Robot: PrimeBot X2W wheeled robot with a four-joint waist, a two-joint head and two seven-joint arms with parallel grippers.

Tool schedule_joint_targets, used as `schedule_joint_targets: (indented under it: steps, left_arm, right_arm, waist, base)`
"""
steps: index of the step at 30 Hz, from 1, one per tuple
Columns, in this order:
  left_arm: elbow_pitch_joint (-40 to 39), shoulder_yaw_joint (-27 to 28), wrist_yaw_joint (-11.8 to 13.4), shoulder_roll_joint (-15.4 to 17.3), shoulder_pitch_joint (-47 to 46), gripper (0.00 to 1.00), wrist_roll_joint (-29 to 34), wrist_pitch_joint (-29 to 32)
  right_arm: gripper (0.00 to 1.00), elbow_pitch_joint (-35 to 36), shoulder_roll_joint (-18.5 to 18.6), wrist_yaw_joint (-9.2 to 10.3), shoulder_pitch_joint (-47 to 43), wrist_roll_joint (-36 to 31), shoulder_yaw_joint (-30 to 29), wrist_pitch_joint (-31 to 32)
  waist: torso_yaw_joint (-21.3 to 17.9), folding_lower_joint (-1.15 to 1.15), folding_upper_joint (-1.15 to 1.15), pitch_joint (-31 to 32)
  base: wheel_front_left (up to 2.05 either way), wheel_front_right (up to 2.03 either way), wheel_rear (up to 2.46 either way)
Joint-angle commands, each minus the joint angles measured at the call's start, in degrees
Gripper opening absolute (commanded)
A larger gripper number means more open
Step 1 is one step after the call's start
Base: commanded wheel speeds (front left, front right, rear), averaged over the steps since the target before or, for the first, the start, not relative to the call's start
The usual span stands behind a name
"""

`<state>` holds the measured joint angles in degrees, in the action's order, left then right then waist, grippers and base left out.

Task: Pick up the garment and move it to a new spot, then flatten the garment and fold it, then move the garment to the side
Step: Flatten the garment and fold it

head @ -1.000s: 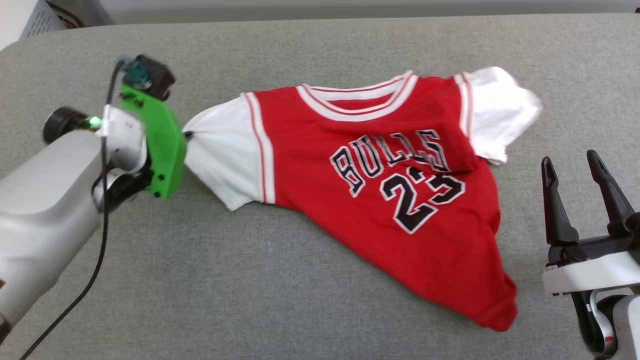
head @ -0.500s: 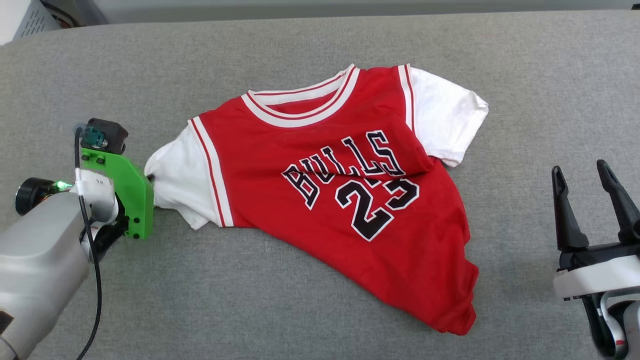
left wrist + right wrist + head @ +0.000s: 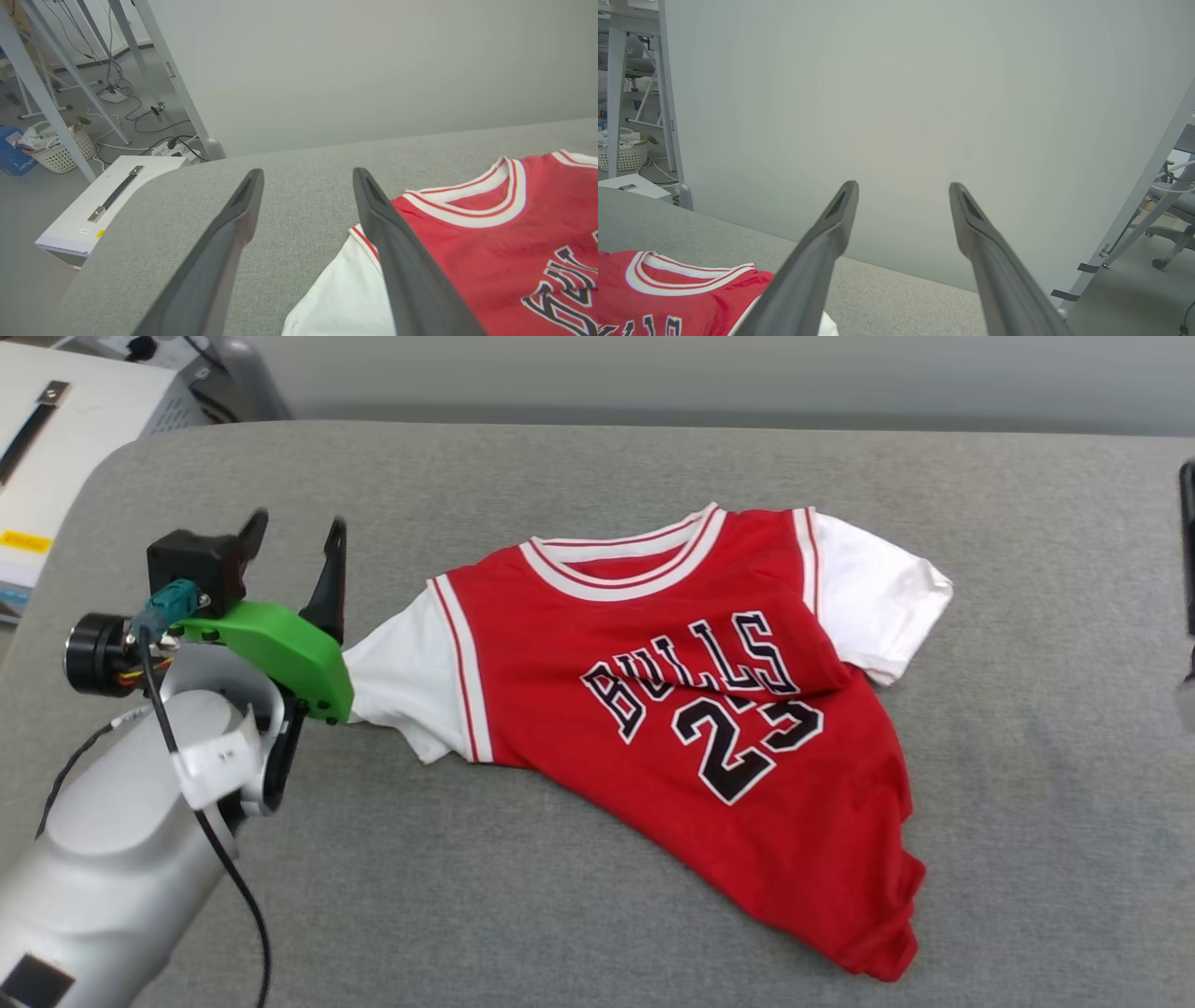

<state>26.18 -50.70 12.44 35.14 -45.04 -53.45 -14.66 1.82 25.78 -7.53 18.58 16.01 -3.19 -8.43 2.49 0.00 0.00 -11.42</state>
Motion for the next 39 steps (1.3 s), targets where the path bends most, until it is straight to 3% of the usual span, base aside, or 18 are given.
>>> schedule_joint_targets:
  steps: [1, 5, 9, 12, 15, 19, 22, 28, 37, 38, 39]
  left_arm:
    - [-3.8, 3.1, 2.3, -0.7, 3.3, 1.00, 3.7, -0.3]
    - [-14.5, 12.2, 7.9, -2.8, 11.8, 1.00, 13.4, -0.3]
    - [-21.8, 18.7, 10.4, -6.4, 19.2, 1.00, 21.2, -0.3]
    - [-25.0, 21.9, 10.3, -9.5, 22.8, 1.00, 26.0, -0.3]
    - [-26.4, 24.2, 8.5, -12.9, 25.9, 1.00, 29.4, -0.3]
    - [-26.8, 27.2, 5.8, -17.3, 27.6, 1.00, 32.4, -0.3]
    - [-27.0, 29.2, 3.7, -20.2, 28.0, 1.00, 34.6, -0.3]
    - [-26.5, 33.4, -0.4, -25.0, 27.4, 1.00, 38.5, -0.3]
    - [-24.7, 39.0, -5.0, -28.2, 27.7, 1.00, 42.9, -0.3]
    - [-24.6, 39.7, -5.5, -28.3, 27.8, 1.00, 43.3, -0.3]
    - [-24.3, 40.2, -5.8, -28.4, 27.8, 1.00, 43.6, -0.3]
  right_arm:
    - [1.00, -0.4, 1.5, 0.04, 2.8, 2.0, 1.0, 2.2]
    - [1.00, -3.5, 7.6, 0.04, 9.0, 8.2, 6.7, 13.6]
    - [1.00, -7.3, 13.8, 0.04, 14.9, 15.7, 14.3, 28.1]
    - [1.00, -10.4, 17.3, 0.04, 19.1, 20.7, 19.3, 38.6]
    - [1.00, -13.1, 19.7, 0.04, 22.8, 25.5, 24.2, 48.5]
    - [1.00, -16.2, 21.1, 0.04, 27.2, 28.0, 28.5, 56.4]
    - [1.00, -18.8, 21.2, 0.04, 30.0, 27.7, 30.9, 58.3]
    - [1.00, -25.0, 19.6, 0.04, 33.0, 26.4, 34.5, 56.4]
    - [1.00, -29.0, 18.8, 0.04, 30.0, 29.6, 41.1, 53.4]
    - [0.24, -29.1, 19.1, 0.04, 30.0, 29.8, 41.4, 52.1]
    - [0.00, -29.2, 19.3, 0.04, 30.1, 29.8, 41.7, 51.0]
  waist:
    - [2.1, 0.00, 0.00, 0.4]
    - [3.9, 0.00, 0.00, -0.9]
    - [5.5, 0.00, 0.00, -3.0]
    - [6.7, 0.00, 0.00, -5.0]
    - [7.9, 0.00, 0.00, -7.0]
    - [9.4, 0.00, 0.00, -9.9]
    - [10.6, 0.00, 0.00, -11.9]
    - [12.4, 0.00, 0.00, -15.2]
    - [11.7, 0.00, 0.00, -15.6]
    - [11.3, 0.00, 0.00, -15.3]
    - [11.1, 0.00, 0.00, -15.1]
  base:
    - [0.00, 0.00, 0.00]
    - [0.00, 0.00, 0.00]
    - [0.00, 0.00, 0.00]
    - [0.00, 0.00, 0.00]
    - [0.00, 0.00, 0.00]
    - [0.00, 0.00, 0.00]
    - [0.00, 0.00, 0.00]
    - [0.00, 0.00, 0.00]
    - [0.00, 0.00, 0.00]
    - [0.00, 0.00, 0.00]
    - [0.00, 0.00, 0.00]
